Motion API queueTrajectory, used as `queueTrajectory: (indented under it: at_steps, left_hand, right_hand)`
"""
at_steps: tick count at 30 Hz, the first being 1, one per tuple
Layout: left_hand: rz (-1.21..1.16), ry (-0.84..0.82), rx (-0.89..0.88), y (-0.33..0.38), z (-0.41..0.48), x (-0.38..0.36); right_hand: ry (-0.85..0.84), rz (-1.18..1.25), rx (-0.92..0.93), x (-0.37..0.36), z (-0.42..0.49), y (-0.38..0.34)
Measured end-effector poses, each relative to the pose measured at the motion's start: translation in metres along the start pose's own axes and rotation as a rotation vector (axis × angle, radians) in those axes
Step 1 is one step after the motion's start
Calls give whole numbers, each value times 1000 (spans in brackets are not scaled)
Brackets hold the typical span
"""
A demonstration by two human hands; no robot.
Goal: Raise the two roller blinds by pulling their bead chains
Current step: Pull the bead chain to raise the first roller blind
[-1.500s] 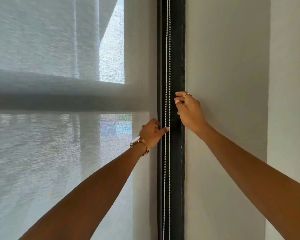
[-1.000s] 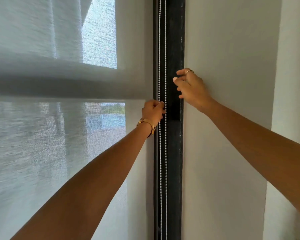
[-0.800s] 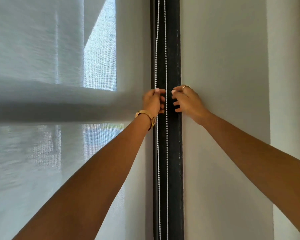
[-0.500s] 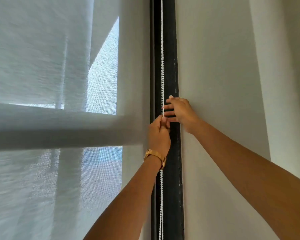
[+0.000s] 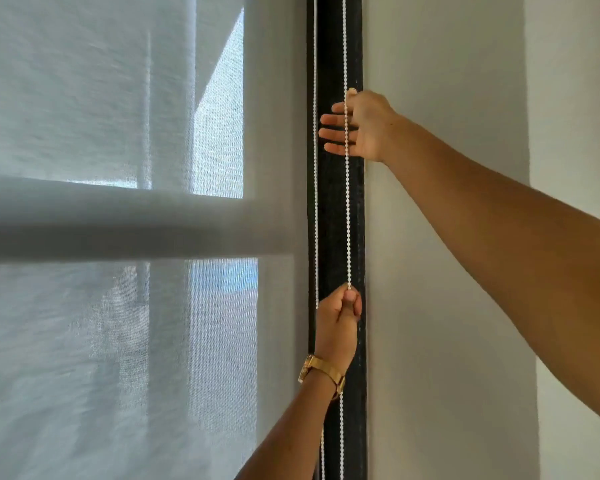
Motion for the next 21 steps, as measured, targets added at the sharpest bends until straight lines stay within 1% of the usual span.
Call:
queueTrajectory:
  at_steps: [2, 5, 7, 8, 10, 12, 14, 15, 17, 21]
  left_hand:
    - [8, -33, 81, -28, -32, -4]
    - [65, -79, 215, -65, -82, -2]
    - [78, -119, 360, -87, -113, 2]
    - [84, -156, 414, -95, -125, 4]
    - [133, -252, 451, -97, -145, 6]
    - [188, -372, 498, -92, -156, 5]
    - [211, -460, 568, -84, -156, 4]
    - [184, -457, 585, -76, -149, 7]
    - [80, -365, 550, -47, -123, 10]
    - [-67, -88, 351, 37, -48, 16]
  right_hand:
    - [29, 12, -31, 7, -4, 6]
    - [-2, 117, -49, 9, -13, 18]
    - [-28, 63, -26, 6, -26, 32]
    - [-22, -11, 17, 5, -33, 39]
    - [48, -141, 142, 13, -52, 50]
    - [106, -167, 249, 22, -72, 54]
    - [110, -184, 298, 26, -89, 56]
    - [117, -193, 313, 29, -99, 58]
    - [133, -182, 338, 33, -119, 65]
    - [118, -201, 343, 33, -161, 109]
Point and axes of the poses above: each hand's wrist, its own z-axis towards the middle knuckle, its own x-axis out of the back of the hand, y = z × x, the point moved 9 cm from there along z, towards the middle knuckle, and after that the axes turned 2 degrees about -y, right-handed, at the moved point
